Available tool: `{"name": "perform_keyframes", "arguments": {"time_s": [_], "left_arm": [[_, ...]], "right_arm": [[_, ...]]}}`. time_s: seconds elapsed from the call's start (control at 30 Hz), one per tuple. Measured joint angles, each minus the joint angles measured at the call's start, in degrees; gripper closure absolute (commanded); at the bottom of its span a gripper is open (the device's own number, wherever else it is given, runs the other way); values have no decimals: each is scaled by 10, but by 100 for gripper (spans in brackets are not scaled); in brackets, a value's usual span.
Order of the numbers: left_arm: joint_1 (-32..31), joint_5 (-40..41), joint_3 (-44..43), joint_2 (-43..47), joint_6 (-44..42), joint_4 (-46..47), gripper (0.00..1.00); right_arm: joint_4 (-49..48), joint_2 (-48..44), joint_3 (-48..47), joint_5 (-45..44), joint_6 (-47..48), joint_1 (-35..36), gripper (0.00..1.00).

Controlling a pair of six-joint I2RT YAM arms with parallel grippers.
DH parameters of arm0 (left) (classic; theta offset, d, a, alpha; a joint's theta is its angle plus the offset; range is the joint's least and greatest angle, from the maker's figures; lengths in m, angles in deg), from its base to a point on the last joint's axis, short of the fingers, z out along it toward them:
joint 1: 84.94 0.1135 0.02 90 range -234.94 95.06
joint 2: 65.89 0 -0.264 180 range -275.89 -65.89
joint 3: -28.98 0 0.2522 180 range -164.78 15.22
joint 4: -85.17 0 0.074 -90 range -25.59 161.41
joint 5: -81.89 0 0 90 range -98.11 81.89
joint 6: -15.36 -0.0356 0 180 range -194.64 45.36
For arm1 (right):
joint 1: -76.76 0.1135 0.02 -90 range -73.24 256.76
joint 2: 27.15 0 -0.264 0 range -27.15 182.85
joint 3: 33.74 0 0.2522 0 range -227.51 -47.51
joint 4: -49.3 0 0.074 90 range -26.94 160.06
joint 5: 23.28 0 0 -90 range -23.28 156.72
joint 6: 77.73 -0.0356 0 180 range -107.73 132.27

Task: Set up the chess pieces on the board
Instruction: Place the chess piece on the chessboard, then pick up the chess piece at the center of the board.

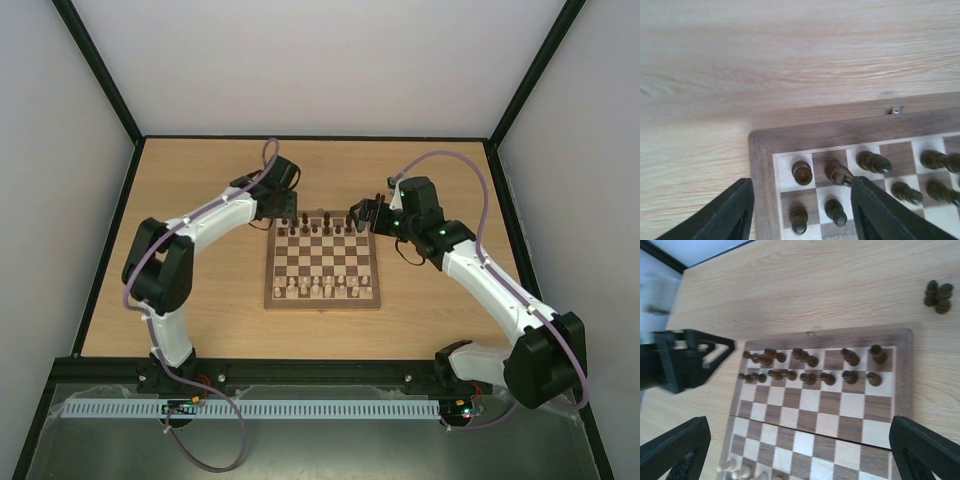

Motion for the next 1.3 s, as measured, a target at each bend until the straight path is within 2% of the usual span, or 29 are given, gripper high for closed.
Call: {"name": "perform_keyframes", "arguments": {"time_s": [0.13, 0.17, 0.23, 0.27, 0.43, 0.57, 0.67, 0.9, 1.3], "left_arm": [[0, -1, 19, 68, -6, 9, 28], [0, -2, 27, 83, -8, 12, 23], [0, -8, 46, 113, -9, 23, 3], [0, -11, 54, 123, -13, 26, 1], [-14, -31, 103, 161, -6, 56, 1], [-46, -42, 145, 189, 1, 79, 1], [-68, -48, 164, 204, 7, 92, 1], [-87, -53, 178, 217, 9, 111, 1], [-87, -49, 188, 222, 9, 114, 1]], "right_arm": [[11, 18, -6, -40, 7, -3, 1], [16, 28, -12, -49, 8, -7, 2], [23, 53, -31, -61, 8, -14, 0], [30, 73, -48, -67, 8, -22, 1], [77, 199, -170, -107, 8, -56, 9], [120, 315, -300, -145, 20, -77, 24], [143, 394, -374, -162, 29, -94, 26], [185, 480, -393, -179, 39, -122, 32], [191, 489, -394, -176, 45, -124, 33]]}}
